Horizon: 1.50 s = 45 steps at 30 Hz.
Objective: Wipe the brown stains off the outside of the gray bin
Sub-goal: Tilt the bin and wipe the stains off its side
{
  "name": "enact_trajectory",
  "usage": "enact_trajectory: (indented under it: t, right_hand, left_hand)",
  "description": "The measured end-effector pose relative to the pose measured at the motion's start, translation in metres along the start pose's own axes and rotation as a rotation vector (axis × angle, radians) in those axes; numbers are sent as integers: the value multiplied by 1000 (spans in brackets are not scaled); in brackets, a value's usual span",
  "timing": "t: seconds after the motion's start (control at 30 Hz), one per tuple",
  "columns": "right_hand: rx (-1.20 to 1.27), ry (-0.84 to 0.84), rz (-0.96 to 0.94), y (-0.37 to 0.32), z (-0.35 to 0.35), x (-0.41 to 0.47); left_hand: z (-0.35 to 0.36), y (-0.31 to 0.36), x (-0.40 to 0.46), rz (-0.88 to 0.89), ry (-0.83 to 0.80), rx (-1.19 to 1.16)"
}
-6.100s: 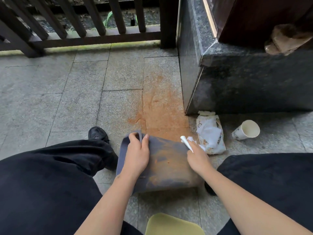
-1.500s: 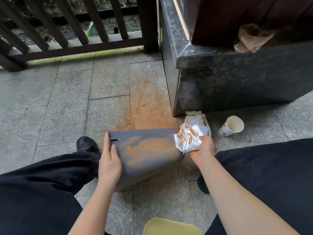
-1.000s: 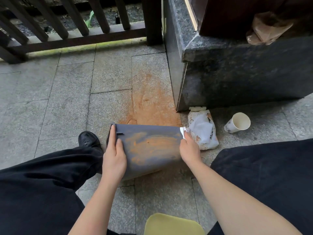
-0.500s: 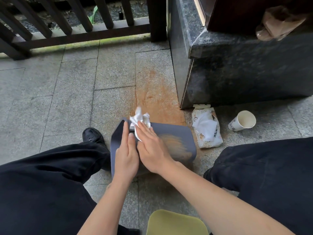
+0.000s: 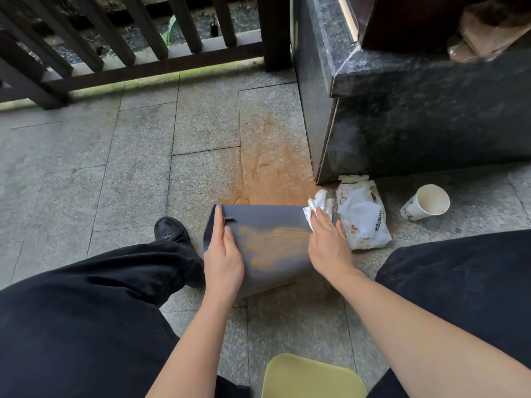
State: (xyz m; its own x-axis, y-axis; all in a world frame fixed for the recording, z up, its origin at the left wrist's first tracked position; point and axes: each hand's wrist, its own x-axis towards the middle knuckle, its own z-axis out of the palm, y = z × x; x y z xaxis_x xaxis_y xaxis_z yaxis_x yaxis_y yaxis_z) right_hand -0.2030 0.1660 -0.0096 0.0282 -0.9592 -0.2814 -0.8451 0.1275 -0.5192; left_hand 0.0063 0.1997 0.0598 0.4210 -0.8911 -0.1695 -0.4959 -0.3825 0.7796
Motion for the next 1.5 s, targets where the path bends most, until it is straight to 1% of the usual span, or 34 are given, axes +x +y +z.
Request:
enact_trajectory:
  t: [0.07,0.1,0.2,0.27,0.37,0.43,0.53,0.6,0.73,0.77,0.87,0.93,0.97,1.0,1.1,1.17,1.23,1.27,1.3,1.37,1.4,1.43,1.5]
  right_hand:
    - [64,-19,17,-12,-2,2]
    - [105,-25,-25,-21,-4,2]
    - [204,-47,-315,-67,-7,-12]
    - [258,-51,-445,-98,-1,-34]
    - [304,-39,-464,-114,9,-67]
    - [259,-32,-493,-108,6,-67]
    - [89,-34,-554,-89,-2,-50]
    - [-1,-64,-460,-67,-3,-40]
    - [-55,-81,-5,-12,-9,-22]
    - [-69,-76,63,-4,-12,-18]
    - [-76,-61,117,-2,-17,-12]
    - [-5,-53,129,-16,-21,-14]
    - [47,-48,92,-27,-22,-17]
    - [104,-42,-3,-43,-22,-21]
    - [249,-35,-400,-97,-11,-42]
    - [249,-73,-515,-109,-4,-51]
    - [149,-74,-575,-96,-4,-47]
    - [111,-66,-536,-82,-4,-42]
    - [97,-69,-420,-67,-5,-35]
    - [58,-83,-78,-35,-10,-20]
    - [20,-88,43,-23,-14,-14]
    - [-2,-98,109,-14,-18,-8]
    - [28,-92,151,-11,-23,0]
  left_hand:
    - [-2,0,0,-14,-5,-18]
    - [-2,0,0,-14,-13,-15]
    - [-1,5,-3,58,-42,-5]
    - [0,7,-4,89,-44,2]
    - [1,6,-6,66,-4,-12]
    - [4,8,-7,63,3,-27]
    - [10,8,-4,34,15,-36]
    - [8,8,1,17,58,-26]
    - [5,4,11,-42,53,22]
    - [6,5,11,-47,45,29]
    - [4,7,12,-61,23,18]
    - [2,9,13,-67,22,-16]
    - [2,11,12,-61,24,-28]
    - [4,14,10,-42,23,-36]
    - [8,19,2,20,12,-89]
    - [10,15,-1,16,0,-66]
    - [7,13,-2,27,13,-38]
    - [4,14,0,27,29,-31]
    - [2,14,2,17,45,-17]
    - [1,10,9,-32,67,3]
    - [2,8,11,-43,70,5]
    - [2,7,11,-38,68,2]
    - [3,7,10,-22,65,-6]
